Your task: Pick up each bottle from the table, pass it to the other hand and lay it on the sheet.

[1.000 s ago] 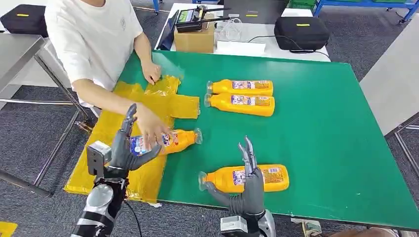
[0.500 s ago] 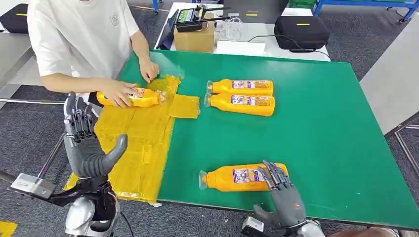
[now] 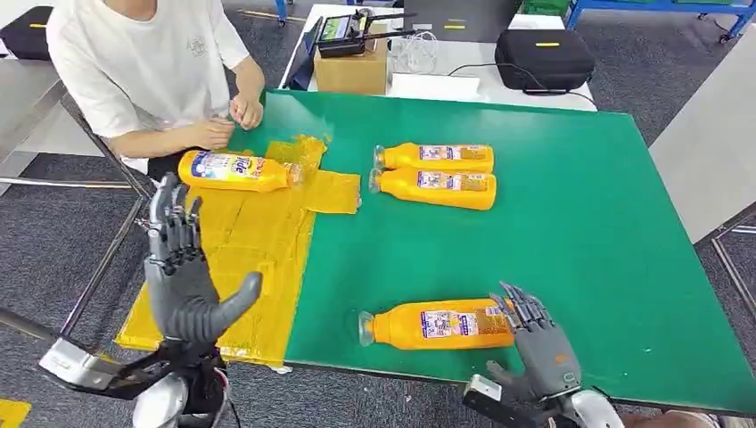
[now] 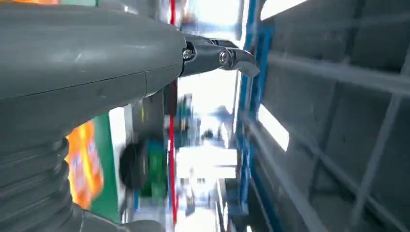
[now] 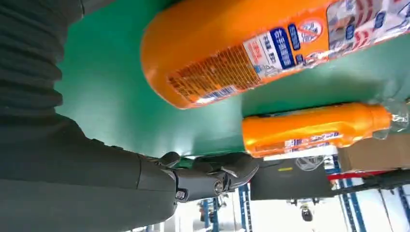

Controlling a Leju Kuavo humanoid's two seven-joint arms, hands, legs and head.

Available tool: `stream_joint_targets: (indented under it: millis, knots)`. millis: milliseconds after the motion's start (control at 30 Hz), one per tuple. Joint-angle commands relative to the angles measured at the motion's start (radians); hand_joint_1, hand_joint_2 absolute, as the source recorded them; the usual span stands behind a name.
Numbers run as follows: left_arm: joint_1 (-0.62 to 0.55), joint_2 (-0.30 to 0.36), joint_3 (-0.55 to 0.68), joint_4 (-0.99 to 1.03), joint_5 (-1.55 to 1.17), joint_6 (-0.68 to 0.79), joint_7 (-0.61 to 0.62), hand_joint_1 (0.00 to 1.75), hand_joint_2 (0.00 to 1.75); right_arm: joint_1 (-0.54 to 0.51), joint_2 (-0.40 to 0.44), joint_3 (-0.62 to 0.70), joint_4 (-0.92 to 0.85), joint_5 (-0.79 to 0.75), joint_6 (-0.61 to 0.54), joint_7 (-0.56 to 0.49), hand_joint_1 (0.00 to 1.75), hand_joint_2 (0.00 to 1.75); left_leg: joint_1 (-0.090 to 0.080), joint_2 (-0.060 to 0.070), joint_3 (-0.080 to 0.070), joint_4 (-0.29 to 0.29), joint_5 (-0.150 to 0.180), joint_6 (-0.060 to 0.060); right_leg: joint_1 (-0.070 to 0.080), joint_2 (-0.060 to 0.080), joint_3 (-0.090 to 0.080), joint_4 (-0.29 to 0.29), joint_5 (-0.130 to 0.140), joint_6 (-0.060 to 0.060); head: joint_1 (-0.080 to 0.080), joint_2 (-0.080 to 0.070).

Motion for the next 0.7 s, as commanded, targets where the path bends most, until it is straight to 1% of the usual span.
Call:
stream_joint_targets:
  millis: [33, 100, 133, 200, 233, 267, 300, 333, 400, 467, 500, 533, 567, 600, 633, 667, 700]
  knots:
    - [-0.019, 0.029, -0.118, 0.052, 0.035, -0.02, 0.018, 0.0, 1.75, -0.136, 0.075, -0.022, 0.26, -0.014, 0.019, -0.029, 0.0, 1.75, 0.001, 0.0, 0.004, -0.003, 0.001, 0.002, 0.002, 0.001, 0.003, -0.004, 0.001, -0.005, 0.0, 0.0]
    - [-0.027, 0.03, -0.115, 0.06, 0.062, -0.03, 0.037, 0.0, 1.75, -0.157, 0.076, -0.008, 0.302, -0.008, 0.05, -0.027, 0.0, 1.75, 0.001, 0.0, 0.003, -0.003, 0.0, 0.002, 0.002, 0.001, 0.003, -0.003, 0.001, -0.005, 0.0, 0.0]
    - [-0.036, 0.033, -0.12, 0.071, 0.061, -0.033, 0.039, 0.0, 1.75, -0.183, 0.086, 0.001, 0.353, -0.01, 0.069, -0.032, 0.0, 1.75, 0.001, 0.001, 0.004, -0.003, 0.0, 0.003, 0.002, 0.002, 0.003, -0.003, 0.001, -0.005, 0.0, 0.0]
    - [-0.048, 0.028, -0.12, 0.085, 0.061, -0.029, 0.035, 0.0, 1.75, -0.234, 0.117, 0.015, 0.447, -0.013, 0.056, -0.054, 0.0, 1.75, 0.002, 0.002, 0.005, -0.004, 0.001, 0.003, 0.003, 0.003, 0.004, -0.005, 0.002, -0.006, 0.0, 0.0]
    - [-0.052, 0.027, -0.122, 0.088, 0.061, -0.029, 0.034, 0.0, 1.75, -0.245, 0.131, 0.017, 0.47, -0.023, 0.06, -0.057, 0.0, 1.75, 0.002, 0.002, 0.007, -0.007, 0.001, 0.006, 0.004, 0.003, 0.006, -0.008, 0.003, -0.01, 0.0, 0.0]
    - [-0.054, 0.026, -0.124, 0.089, 0.061, -0.029, 0.034, 0.0, 1.75, -0.248, 0.138, 0.022, 0.48, -0.022, 0.062, -0.057, 0.0, 1.75, 0.002, 0.003, 0.006, -0.006, 0.001, 0.005, 0.004, 0.004, 0.005, -0.007, 0.003, -0.008, 0.0, 0.0]
    - [-0.057, 0.025, -0.127, 0.093, 0.06, -0.03, 0.034, 0.0, 1.75, -0.255, 0.141, 0.032, 0.498, -0.019, 0.064, -0.06, 0.0, 1.75, 0.001, 0.002, 0.003, -0.003, 0.001, 0.002, 0.002, 0.003, 0.003, -0.003, 0.002, -0.004, 0.0, 0.0]
    - [-0.059, 0.025, -0.13, 0.095, 0.06, -0.03, 0.034, 0.0, 1.75, -0.261, 0.141, 0.039, 0.509, -0.016, 0.063, -0.062, 0.0, 1.75, 0.002, 0.002, 0.004, -0.004, 0.001, 0.003, 0.003, 0.003, 0.004, -0.005, 0.002, -0.006, 0.0, 0.0]
    - [-0.06, 0.024, -0.131, 0.094, 0.06, -0.03, 0.034, 0.0, 1.75, -0.258, 0.14, 0.04, 0.51, -0.015, 0.06, -0.062, 0.0, 1.75, 0.001, 0.0, 0.002, -0.002, 0.0, 0.002, 0.001, 0.0, 0.002, -0.002, 0.001, -0.003, 0.0, 0.0]
    - [-0.06, 0.029, -0.134, 0.094, 0.06, -0.031, 0.034, 0.0, 1.75, -0.259, 0.133, 0.048, 0.519, -0.017, 0.064, -0.063, 0.0, 1.75, 0.001, -0.001, 0.004, -0.003, 0.001, 0.003, 0.003, 0.0, 0.004, -0.003, 0.001, -0.006, 0.0, 0.0]
    - [-0.061, 0.031, -0.136, 0.095, 0.062, -0.03, 0.035, 0.0, 1.75, -0.265, 0.125, 0.061, 0.528, -0.016, 0.081, -0.052, 0.0, 1.75, 0.001, -0.001, 0.003, -0.002, 0.0, 0.002, 0.002, 0.0, 0.002, -0.002, 0.0, -0.003, 0.0, 0.0]
    - [-0.063, 0.031, -0.134, 0.098, 0.066, -0.03, 0.038, 0.0, 1.75, -0.273, 0.116, 0.074, 0.539, -0.013, 0.093, -0.042, 0.0, 1.75, 0.002, -0.001, 0.004, -0.003, 0.0, 0.003, 0.003, 0.0, 0.004, -0.003, 0.001, -0.006, 0.0, 0.0]
    - [-0.063, 0.032, -0.13, 0.101, 0.068, -0.031, 0.038, 0.0, 1.75, -0.281, 0.108, 0.083, 0.555, -0.013, 0.113, -0.022, 0.0, 1.75, 0.001, 0.0, 0.004, -0.003, 0.0, 0.002, 0.002, 0.001, 0.003, -0.003, 0.001, -0.004, 0.0, 0.0]
    - [-0.065, 0.03, -0.127, 0.105, 0.08, -0.038, 0.045, 0.0, 1.75, -0.289, 0.101, 0.093, 0.565, -0.015, 0.126, -0.016, 0.0, 1.75, 0.002, 0.0, 0.005, -0.003, 0.0, 0.003, 0.003, 0.001, 0.004, -0.004, 0.001, -0.005, 0.0, 0.0]
    - [-0.068, 0.03, -0.126, 0.109, 0.084, -0.041, 0.047, 0.0, 1.75, -0.292, 0.097, 0.094, 0.571, -0.022, 0.131, -0.016, 0.0, 1.75, 0.001, 0.001, 0.004, -0.002, 0.001, 0.002, 0.002, 0.001, 0.003, -0.003, 0.001, -0.004, 0.0, 0.0]
    - [-0.07, 0.028, -0.127, 0.111, 0.084, -0.041, 0.046, 0.0, 1.75, -0.299, 0.088, 0.103, 0.58, -0.021, 0.139, -0.019, 0.0, 1.75, 0.001, 0.001, 0.005, -0.003, 0.001, 0.003, 0.002, 0.001, 0.004, -0.004, 0.002, -0.005, 0.0, 0.0]
    - [-0.073, 0.028, -0.127, 0.114, 0.086, -0.042, 0.045, 0.0, 1.75, -0.31, 0.074, 0.119, 0.592, -0.024, 0.155, -0.036, 0.0, 1.75, 0.001, 0.002, 0.005, -0.002, 0.001, 0.002, 0.002, 0.001, 0.003, -0.002, 0.001, -0.003, 0.0, 0.0]
